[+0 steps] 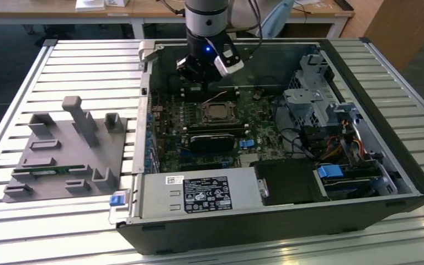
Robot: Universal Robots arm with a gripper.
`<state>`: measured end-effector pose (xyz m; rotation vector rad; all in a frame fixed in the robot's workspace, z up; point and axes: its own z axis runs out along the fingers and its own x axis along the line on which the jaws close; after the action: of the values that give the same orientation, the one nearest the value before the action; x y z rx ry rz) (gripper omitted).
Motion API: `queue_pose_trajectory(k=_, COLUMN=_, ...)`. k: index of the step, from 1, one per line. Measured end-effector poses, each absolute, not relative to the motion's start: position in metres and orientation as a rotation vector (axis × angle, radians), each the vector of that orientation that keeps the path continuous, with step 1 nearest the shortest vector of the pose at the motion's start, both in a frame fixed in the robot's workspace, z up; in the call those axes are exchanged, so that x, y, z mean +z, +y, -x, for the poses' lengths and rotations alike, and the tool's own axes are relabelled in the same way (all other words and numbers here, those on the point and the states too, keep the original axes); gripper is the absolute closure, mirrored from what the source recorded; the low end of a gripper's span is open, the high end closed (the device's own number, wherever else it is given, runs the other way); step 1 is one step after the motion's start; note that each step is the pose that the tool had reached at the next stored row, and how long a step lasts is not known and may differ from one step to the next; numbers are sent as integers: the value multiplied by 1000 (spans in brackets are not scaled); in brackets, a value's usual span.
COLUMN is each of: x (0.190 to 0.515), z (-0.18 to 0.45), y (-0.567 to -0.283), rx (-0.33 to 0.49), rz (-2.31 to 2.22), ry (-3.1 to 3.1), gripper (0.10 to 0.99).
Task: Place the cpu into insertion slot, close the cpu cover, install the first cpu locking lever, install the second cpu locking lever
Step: 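Install the first cpu locking lever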
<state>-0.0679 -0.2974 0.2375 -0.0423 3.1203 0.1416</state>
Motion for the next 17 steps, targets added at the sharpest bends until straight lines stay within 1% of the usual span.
queue_pose_trajectory(k=17, x=225, z=49, y=-295, rx=142, rz=77, ry=3121, gripper=980)
